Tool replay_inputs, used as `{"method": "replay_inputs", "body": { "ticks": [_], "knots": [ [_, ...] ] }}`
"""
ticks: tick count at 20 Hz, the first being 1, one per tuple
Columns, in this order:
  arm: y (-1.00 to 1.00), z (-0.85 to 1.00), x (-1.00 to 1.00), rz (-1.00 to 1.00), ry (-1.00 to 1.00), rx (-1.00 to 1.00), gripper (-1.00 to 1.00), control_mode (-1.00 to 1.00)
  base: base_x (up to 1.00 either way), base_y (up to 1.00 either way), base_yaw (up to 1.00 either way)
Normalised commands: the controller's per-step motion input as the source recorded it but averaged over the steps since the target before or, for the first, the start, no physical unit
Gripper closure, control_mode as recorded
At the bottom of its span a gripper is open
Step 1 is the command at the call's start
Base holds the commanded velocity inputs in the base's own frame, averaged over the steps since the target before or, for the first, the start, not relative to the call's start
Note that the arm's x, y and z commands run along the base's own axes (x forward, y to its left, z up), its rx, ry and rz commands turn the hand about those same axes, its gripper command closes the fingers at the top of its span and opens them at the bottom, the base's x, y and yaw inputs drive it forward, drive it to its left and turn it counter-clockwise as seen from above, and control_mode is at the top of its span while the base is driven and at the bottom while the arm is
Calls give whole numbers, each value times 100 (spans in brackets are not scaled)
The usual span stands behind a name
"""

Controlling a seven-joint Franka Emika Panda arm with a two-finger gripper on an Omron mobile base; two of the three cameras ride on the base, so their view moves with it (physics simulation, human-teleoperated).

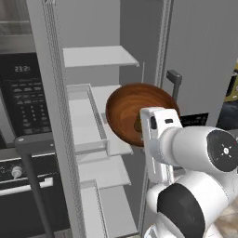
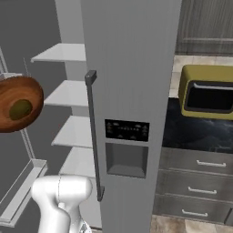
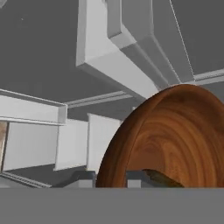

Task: Move the mug from next to the sink to the open cabinet. Then, move the bowl with the avocado to the fridge to clear the area for faucet cleaning.

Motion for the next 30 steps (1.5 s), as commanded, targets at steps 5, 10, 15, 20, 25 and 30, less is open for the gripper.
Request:
{"method": "replay_inputs", "body": {
  "ticks": [5,10,15,20,25,30],
  "knots": [
    [7,9,1,-1,-2,-8,100,-100,0,0,0],
    [-6,8,65,1,-1,-1,100,-100,0,0,0],
    [-15,2,61,8,-9,-7,100,-100,0,0,0],
    [-12,27,61,11,-3,-1,100,-100,0,0,0],
    [-1,27,68,3,0,0,100,-100,0,0,0],
    [-2,5,66,0,6,0,100,-100,0,0,0]
  ]
}}
